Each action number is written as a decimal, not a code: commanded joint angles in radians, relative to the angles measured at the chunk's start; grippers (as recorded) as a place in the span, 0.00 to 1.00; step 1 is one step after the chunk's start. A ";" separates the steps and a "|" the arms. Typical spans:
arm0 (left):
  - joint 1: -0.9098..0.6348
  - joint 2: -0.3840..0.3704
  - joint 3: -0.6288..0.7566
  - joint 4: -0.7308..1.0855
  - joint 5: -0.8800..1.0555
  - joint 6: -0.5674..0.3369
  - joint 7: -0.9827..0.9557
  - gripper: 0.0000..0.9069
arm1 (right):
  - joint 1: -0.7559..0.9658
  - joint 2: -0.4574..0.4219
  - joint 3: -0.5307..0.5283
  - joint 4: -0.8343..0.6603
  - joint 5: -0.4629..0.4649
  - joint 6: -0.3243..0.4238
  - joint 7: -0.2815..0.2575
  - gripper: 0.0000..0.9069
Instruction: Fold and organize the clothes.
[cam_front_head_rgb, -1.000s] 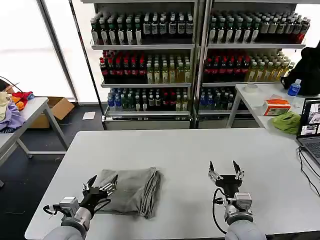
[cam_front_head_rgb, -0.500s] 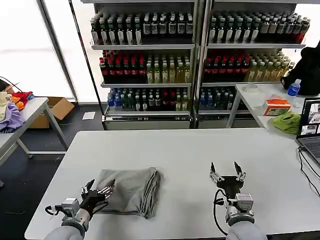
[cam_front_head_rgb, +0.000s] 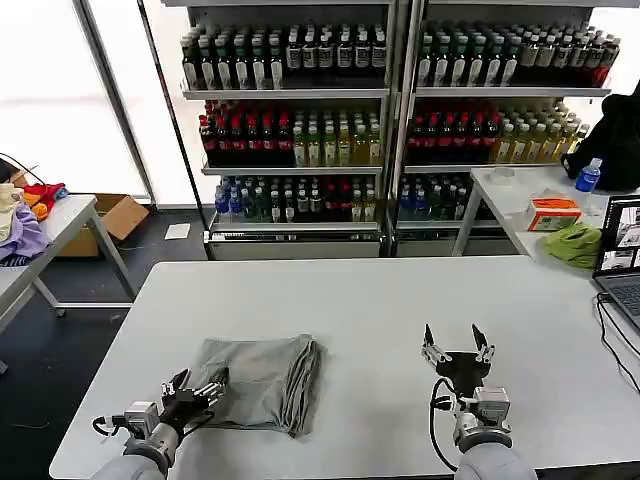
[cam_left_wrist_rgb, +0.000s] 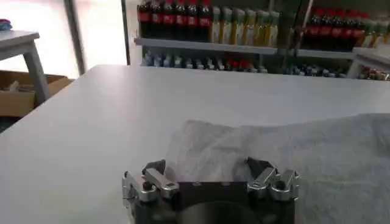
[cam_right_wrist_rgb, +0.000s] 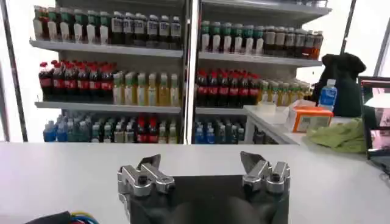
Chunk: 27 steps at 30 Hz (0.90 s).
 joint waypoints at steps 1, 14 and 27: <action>-0.003 -0.001 -0.008 0.028 -0.068 0.013 0.008 0.36 | -0.001 -0.002 0.002 -0.001 0.002 0.003 0.001 1.00; 0.003 -0.016 -0.002 0.021 -0.109 0.012 0.017 0.01 | 0.004 -0.005 0.003 0.000 -0.001 0.004 0.002 1.00; 0.009 0.050 -0.136 -0.009 -0.155 0.006 0.022 0.00 | 0.020 -0.006 0.001 -0.003 -0.001 0.003 0.005 1.00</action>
